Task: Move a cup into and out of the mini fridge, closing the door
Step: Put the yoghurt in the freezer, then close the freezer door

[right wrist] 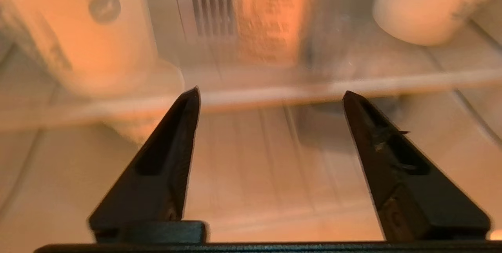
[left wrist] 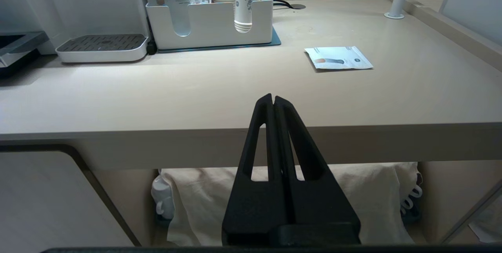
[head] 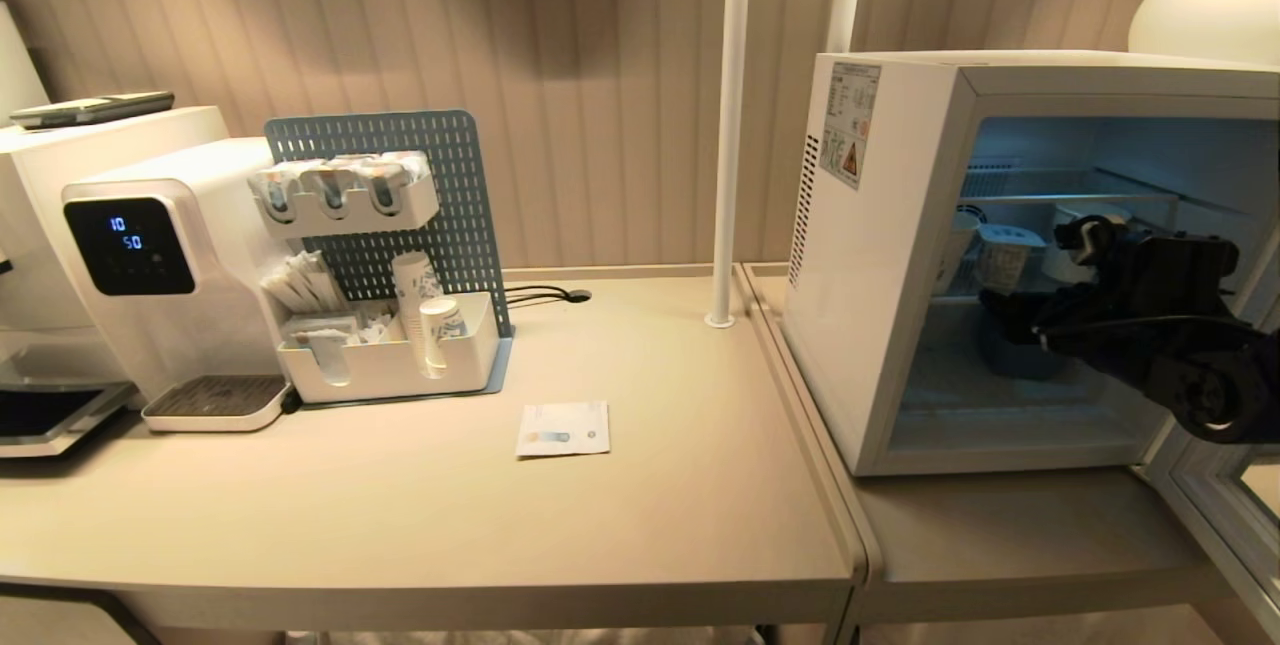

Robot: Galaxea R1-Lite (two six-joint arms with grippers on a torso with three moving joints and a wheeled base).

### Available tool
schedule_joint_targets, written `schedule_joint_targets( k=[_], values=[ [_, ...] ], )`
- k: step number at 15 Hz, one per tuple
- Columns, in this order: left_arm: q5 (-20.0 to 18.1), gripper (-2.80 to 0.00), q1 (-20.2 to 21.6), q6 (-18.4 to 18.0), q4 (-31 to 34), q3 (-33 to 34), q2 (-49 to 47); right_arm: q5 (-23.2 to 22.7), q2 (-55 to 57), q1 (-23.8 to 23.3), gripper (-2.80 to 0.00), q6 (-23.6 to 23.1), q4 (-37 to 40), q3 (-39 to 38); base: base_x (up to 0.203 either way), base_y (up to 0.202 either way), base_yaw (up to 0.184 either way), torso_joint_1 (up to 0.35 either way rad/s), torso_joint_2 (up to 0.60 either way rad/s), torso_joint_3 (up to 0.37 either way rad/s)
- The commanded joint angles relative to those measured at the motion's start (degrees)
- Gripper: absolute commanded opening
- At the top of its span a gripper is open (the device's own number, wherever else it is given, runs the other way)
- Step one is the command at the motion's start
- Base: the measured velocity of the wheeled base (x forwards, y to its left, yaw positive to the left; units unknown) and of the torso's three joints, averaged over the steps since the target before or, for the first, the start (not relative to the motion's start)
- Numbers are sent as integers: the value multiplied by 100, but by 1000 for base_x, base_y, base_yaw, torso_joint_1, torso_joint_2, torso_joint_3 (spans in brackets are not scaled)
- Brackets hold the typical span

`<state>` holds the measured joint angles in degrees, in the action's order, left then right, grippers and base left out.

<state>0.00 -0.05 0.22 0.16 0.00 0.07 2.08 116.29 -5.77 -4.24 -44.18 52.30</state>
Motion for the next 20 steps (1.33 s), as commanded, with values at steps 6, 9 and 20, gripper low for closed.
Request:
schedule_joint_targets(
  k=[6,9,20],
  values=[
    [0,-280,-3,4,2,0,-7,-24,-877,-170,0,-131,-170,-624,0,0,0,0,0,0],
    [0,-280,3,4,2,0,-7,-59,-1093,-187,0,-137,-235,-936,0,0,0,0,0,0],
    [0,-280,-4,4,2,0,-7,-790,-4973,-188,-280,-94,576,-3083,0,0,0,0,0,0]
  ],
)
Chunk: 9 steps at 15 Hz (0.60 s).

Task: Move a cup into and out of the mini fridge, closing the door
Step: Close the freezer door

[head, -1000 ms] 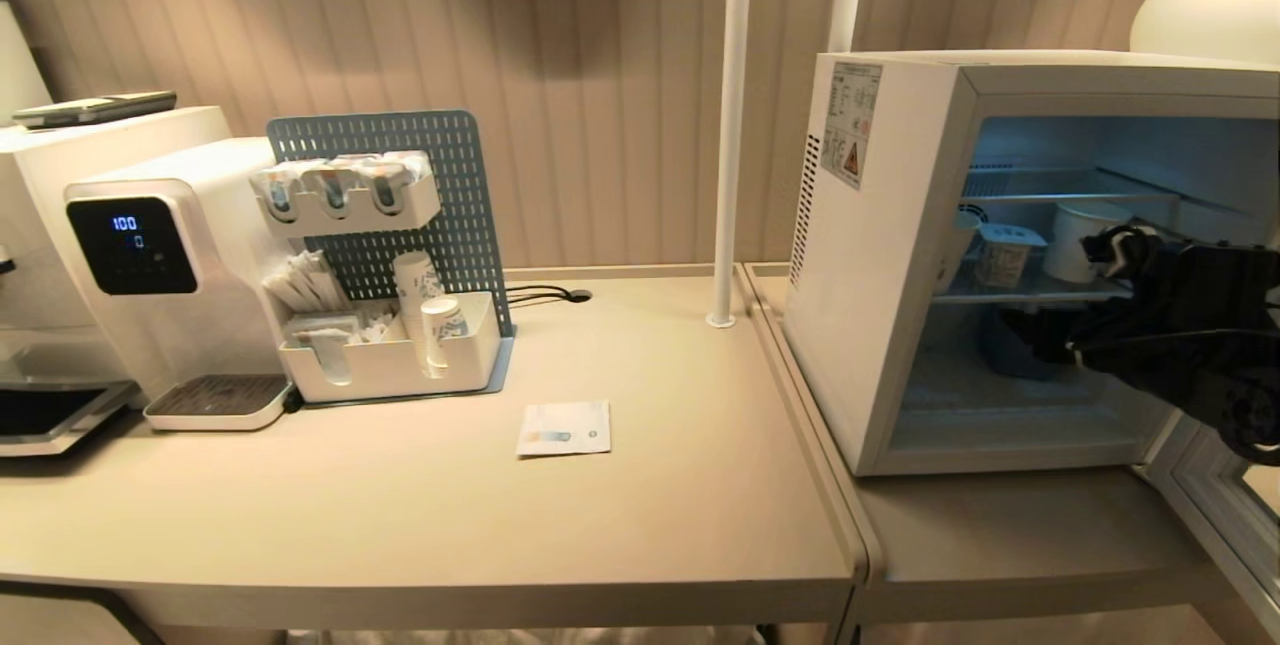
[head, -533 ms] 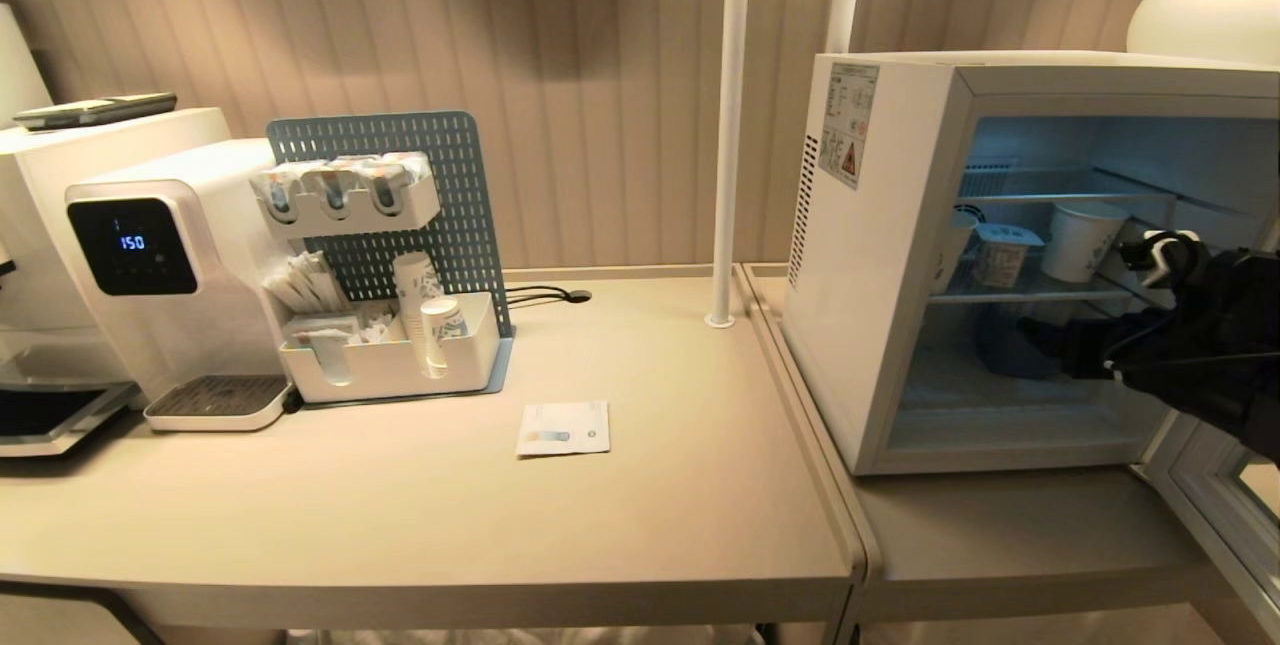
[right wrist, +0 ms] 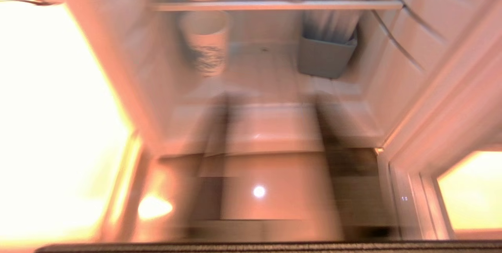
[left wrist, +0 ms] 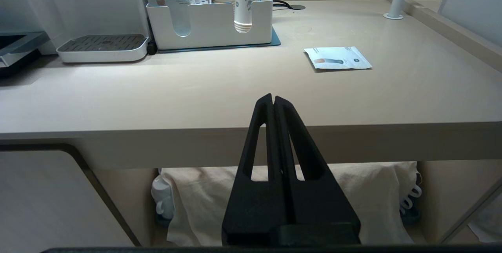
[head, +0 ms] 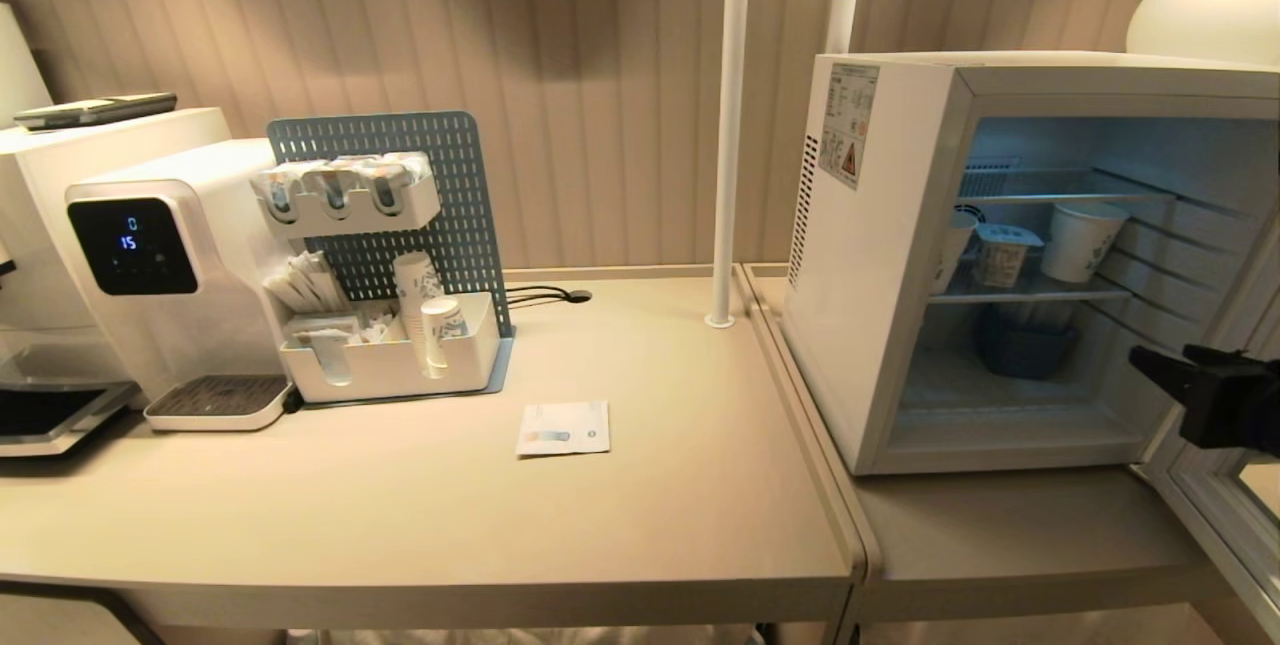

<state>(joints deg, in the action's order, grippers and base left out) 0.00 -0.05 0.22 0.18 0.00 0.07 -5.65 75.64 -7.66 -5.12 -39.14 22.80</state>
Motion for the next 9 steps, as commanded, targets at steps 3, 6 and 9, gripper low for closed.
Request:
schedule_joint_targets(
  k=[3,6,9],
  values=[
    [0,-280,3,4,-1,0,-7,-299,-2588,1,-280,-12,1412,-234,0,0,0,0,0,0],
    [0,-280,5,4,-1,0,-7,-618,-4338,20,-280,-35,3341,-38,0,0,0,0,0,0],
    [0,-280,5,4,-1,0,-7,-753,-5857,327,-280,-91,4927,108,0,0,0,0,0,0]
  ],
)
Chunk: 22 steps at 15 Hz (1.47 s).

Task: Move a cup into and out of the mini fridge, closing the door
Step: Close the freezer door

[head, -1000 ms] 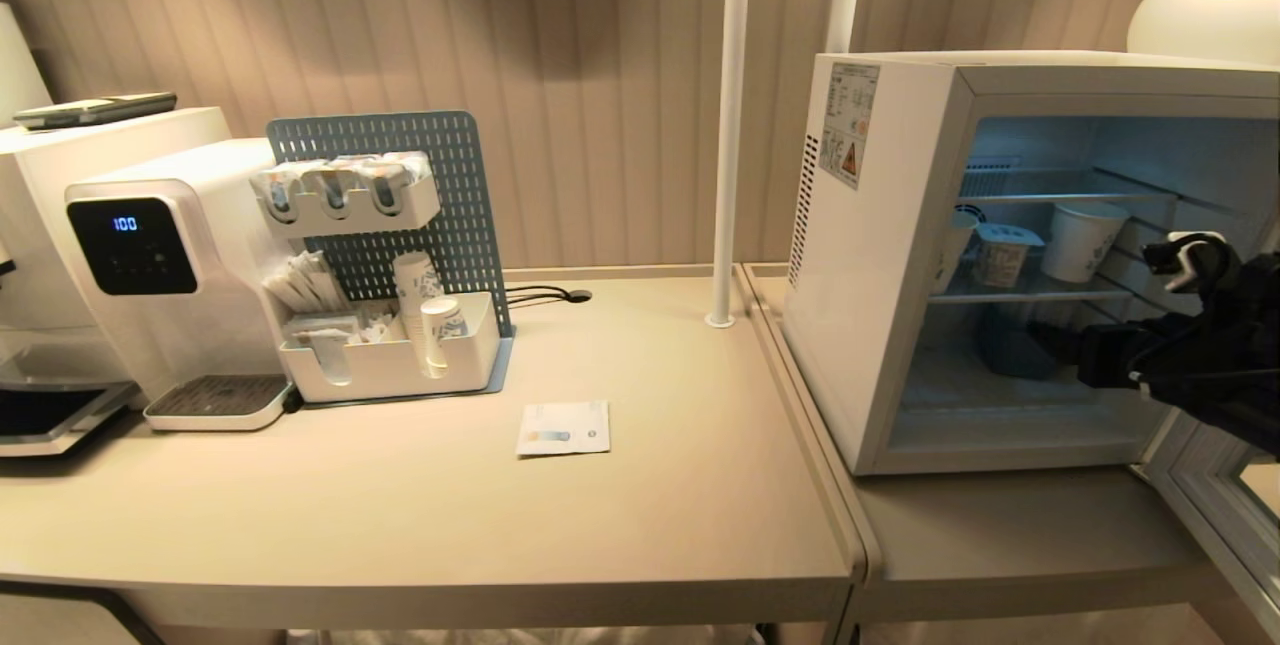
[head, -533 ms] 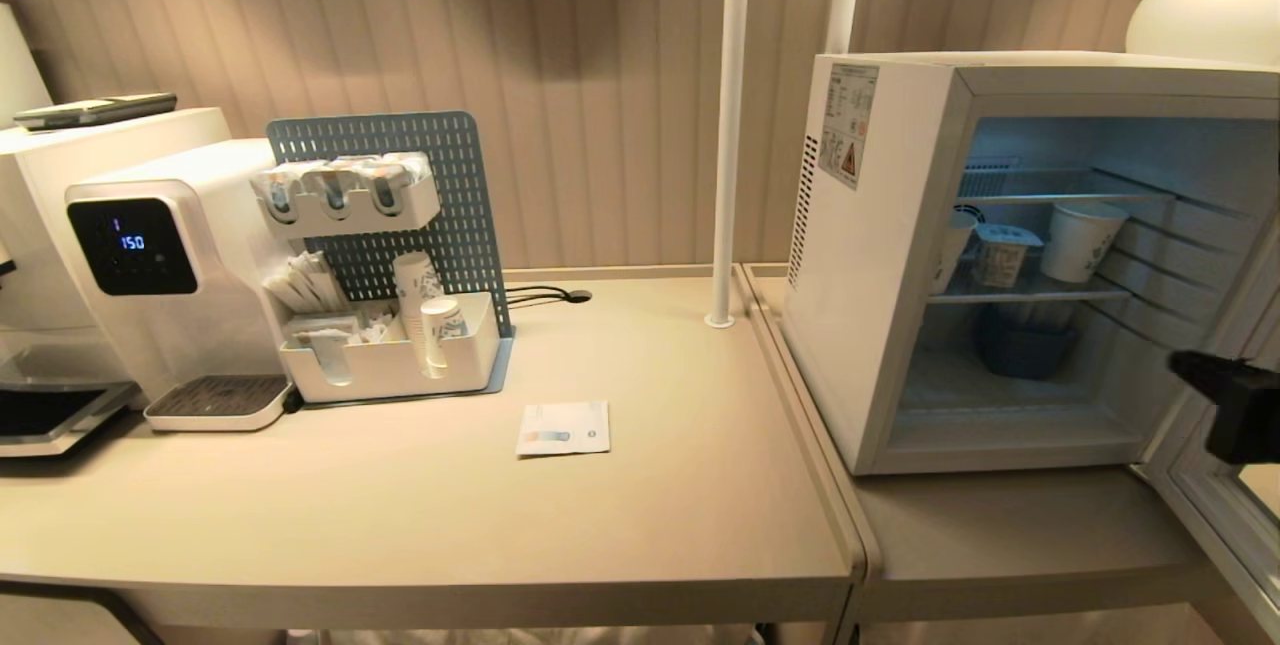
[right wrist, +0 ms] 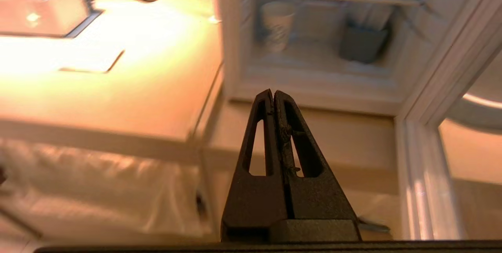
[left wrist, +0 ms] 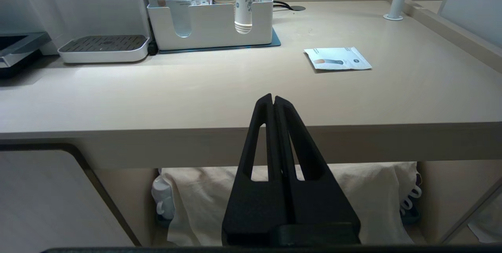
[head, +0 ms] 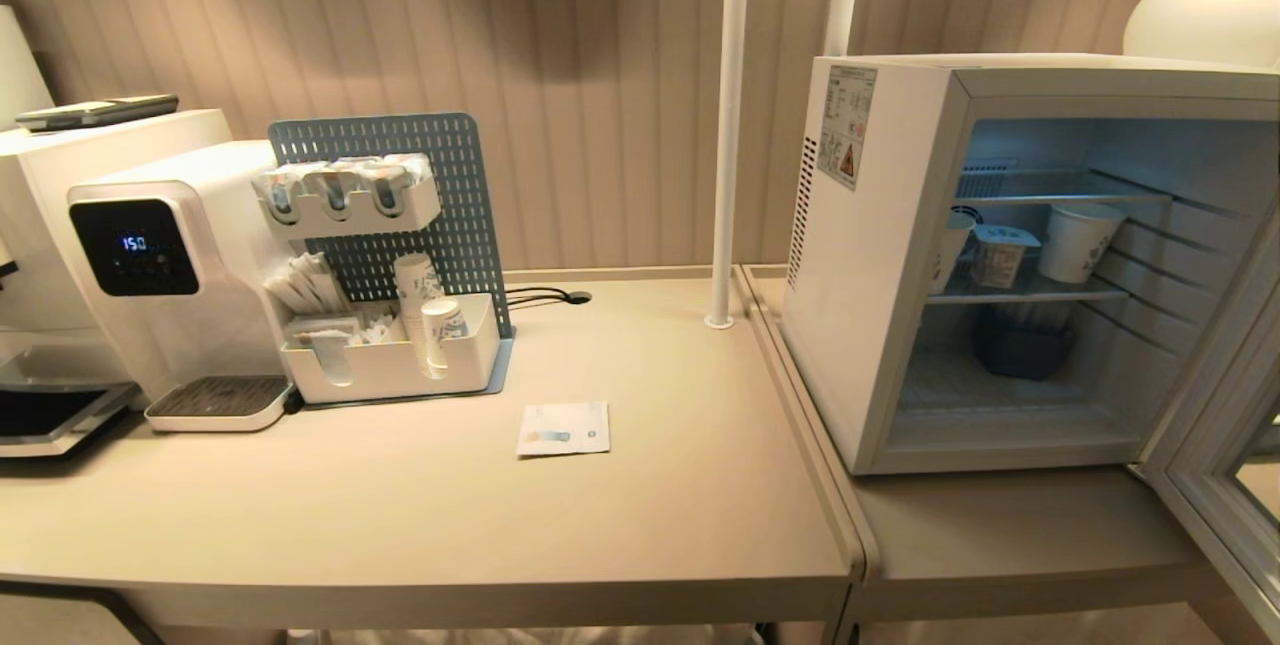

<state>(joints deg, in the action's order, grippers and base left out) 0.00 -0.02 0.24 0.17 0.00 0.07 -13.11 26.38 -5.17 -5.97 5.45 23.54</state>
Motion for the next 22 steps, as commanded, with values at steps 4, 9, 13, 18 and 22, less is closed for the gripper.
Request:
schedule_joint_targets(
  k=[4,9,13,18,22],
  values=[
    [0,-280,2,3,0,0,-7,100,-2597,416,-280,150,2305,284,0,0,0,0,0,0],
    [0,-280,2,3,-6,0,-7,660,-2641,488,-280,868,1454,-692,0,0,0,0,0,0],
    [0,-280,2,3,0,0,-7,1113,-2639,491,-280,317,-626,-2499,0,0,0,0,0,0],
    [0,-280,2,3,0,0,-7,1267,-2638,499,-280,237,-598,-2406,0,0,0,0,0,0],
    [8,-280,2,3,0,0,-7,1258,-2629,498,-280,237,-556,-2397,0,0,0,0,0,0]
  ],
)
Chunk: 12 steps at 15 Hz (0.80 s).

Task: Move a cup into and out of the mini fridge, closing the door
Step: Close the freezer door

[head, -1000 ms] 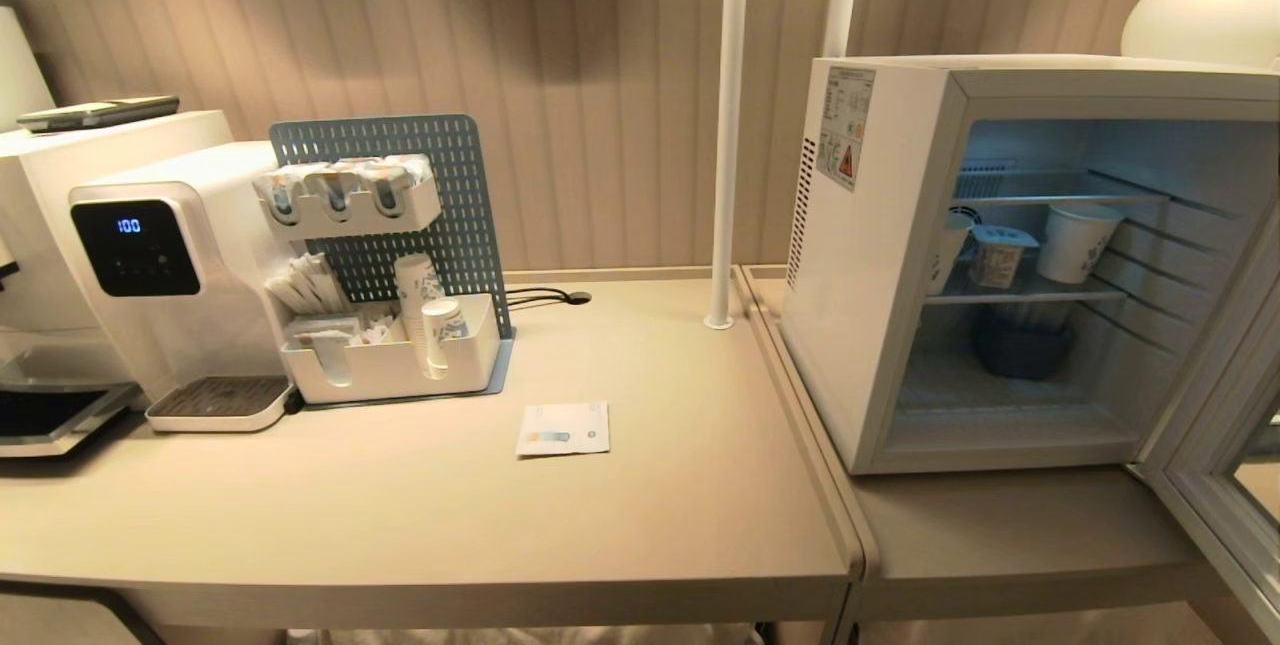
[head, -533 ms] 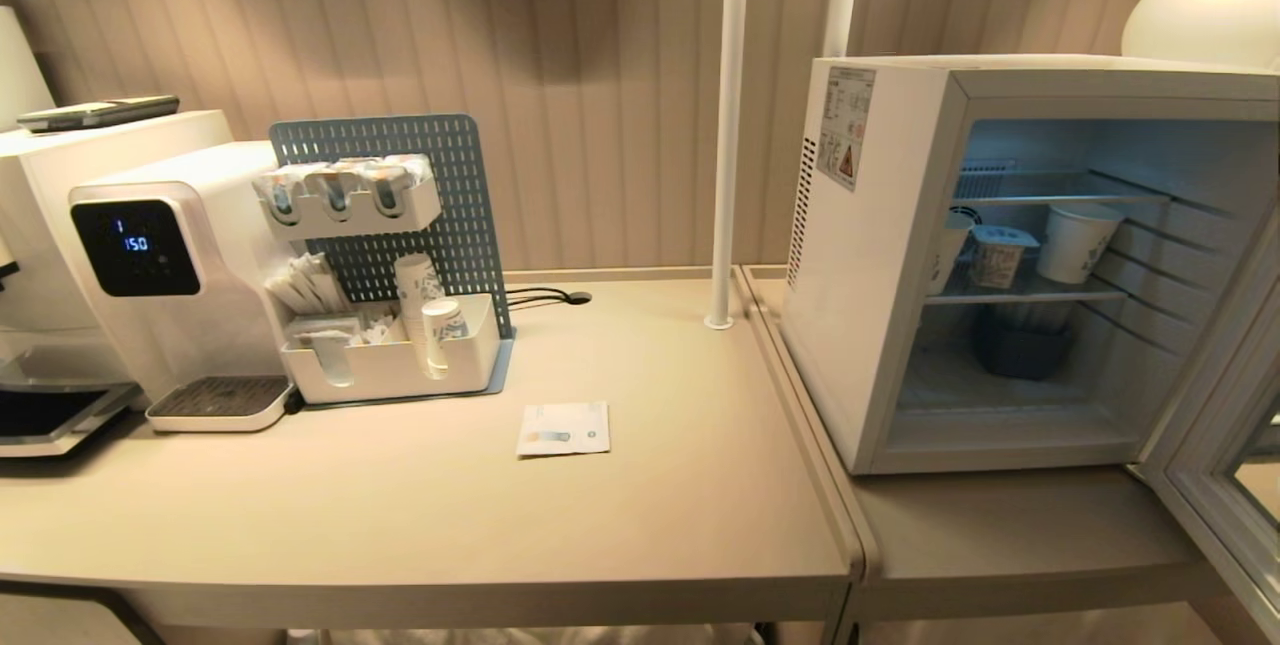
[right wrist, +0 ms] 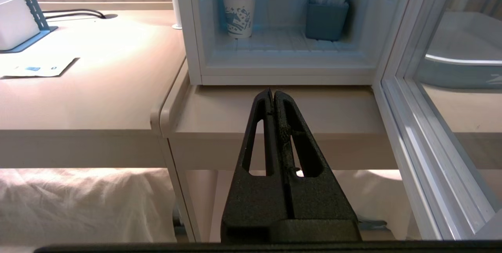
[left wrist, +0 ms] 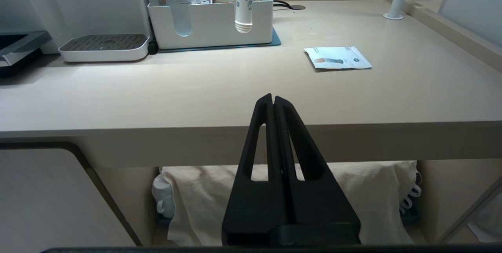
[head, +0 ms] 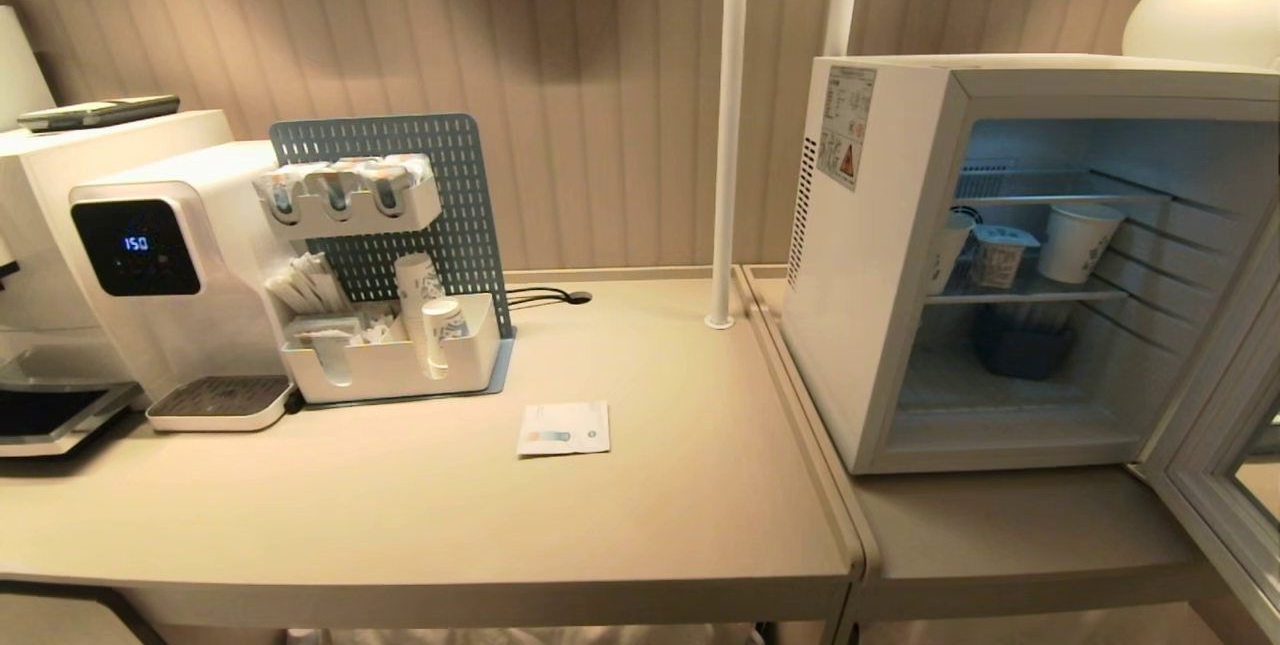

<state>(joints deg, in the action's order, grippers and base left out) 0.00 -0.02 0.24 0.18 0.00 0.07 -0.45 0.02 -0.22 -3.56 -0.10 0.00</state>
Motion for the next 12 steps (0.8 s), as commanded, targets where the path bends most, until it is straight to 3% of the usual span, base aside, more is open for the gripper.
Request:
schedule_joint_targets(
  k=[1,12],
  values=[
    [0,-280,2,2,-1,0,-7,-7,6,4,-280,-5,1,-35,-65,0,1,9,12,1],
    [0,-280,2,2,-1,0,-7,-7,6,4,-280,4,1,-35,-190,0,0,2,2,2]
  ],
)
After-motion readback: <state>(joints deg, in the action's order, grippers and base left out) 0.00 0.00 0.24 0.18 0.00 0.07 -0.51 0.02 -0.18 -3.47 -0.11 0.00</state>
